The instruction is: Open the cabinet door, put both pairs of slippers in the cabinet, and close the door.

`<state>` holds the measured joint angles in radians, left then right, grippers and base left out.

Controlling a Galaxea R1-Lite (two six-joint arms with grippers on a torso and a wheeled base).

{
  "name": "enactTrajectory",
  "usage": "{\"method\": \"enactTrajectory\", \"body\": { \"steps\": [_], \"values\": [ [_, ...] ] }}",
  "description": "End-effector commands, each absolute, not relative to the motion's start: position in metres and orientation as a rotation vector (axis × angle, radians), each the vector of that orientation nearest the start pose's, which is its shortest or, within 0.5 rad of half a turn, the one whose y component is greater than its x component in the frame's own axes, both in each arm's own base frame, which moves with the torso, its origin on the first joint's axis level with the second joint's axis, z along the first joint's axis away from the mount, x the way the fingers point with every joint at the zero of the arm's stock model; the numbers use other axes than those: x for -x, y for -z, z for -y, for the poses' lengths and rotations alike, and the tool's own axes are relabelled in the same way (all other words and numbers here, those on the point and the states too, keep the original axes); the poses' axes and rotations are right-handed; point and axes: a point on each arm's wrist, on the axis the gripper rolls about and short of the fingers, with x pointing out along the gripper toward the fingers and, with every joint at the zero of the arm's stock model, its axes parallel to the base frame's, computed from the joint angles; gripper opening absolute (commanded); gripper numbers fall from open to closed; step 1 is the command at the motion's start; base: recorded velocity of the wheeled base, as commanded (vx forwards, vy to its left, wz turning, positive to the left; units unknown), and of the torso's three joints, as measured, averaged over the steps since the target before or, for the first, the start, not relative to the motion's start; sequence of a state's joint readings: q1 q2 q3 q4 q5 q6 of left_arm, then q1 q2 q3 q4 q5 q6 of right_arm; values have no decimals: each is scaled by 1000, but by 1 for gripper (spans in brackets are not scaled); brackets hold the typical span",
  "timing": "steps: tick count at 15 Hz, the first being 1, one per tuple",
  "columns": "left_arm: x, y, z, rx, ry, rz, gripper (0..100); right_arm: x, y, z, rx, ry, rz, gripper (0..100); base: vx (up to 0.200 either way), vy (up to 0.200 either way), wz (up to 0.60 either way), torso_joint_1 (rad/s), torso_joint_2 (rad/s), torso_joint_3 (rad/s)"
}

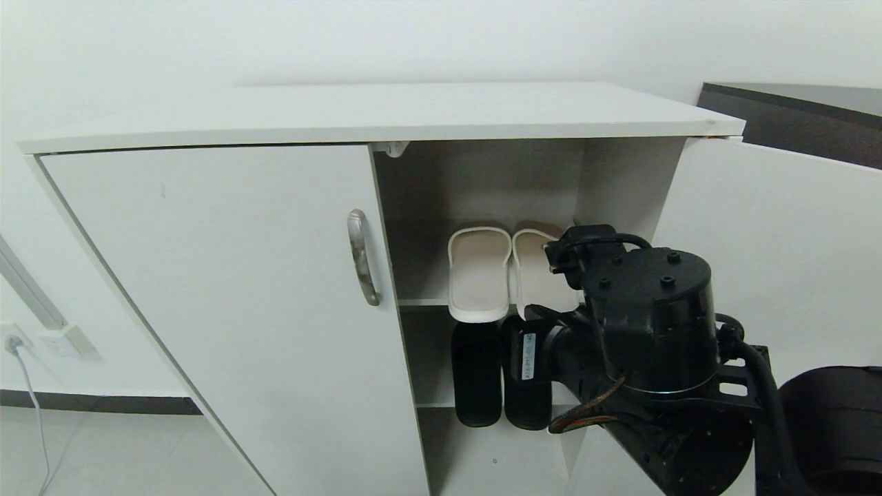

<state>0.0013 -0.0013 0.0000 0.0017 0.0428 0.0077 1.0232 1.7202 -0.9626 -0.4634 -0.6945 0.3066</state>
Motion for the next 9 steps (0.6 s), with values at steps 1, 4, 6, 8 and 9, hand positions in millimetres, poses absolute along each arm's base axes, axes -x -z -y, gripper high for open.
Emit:
{"method": "enactTrajectory", "body": {
  "steps": [1,4,6,8,9],
  "values": [
    [23,-75,-1,-8,-44,-2,0,-175,-203,-264,-78,-300,-241,0,0,0,0,0,0,0],
    [23,-75,-1,-6,-44,-2,0,-175,-196,-264,-61,-299,-257,0,-133,0,0,2,3,0],
    [23,-75,-1,-5,-44,-2,0,-175,-195,-265,-57,-299,-260,0,-200,0,0,7,0,2],
    [23,-75,-1,-5,-44,-2,0,-175,-192,-266,-54,-299,-265,0,-200,0,0,-5,7,7],
    [23,-75,-1,-5,-44,-2,0,-176,-189,-268,-52,-297,-267,0,-200,0,0,-2,7,2]
  ]
}}
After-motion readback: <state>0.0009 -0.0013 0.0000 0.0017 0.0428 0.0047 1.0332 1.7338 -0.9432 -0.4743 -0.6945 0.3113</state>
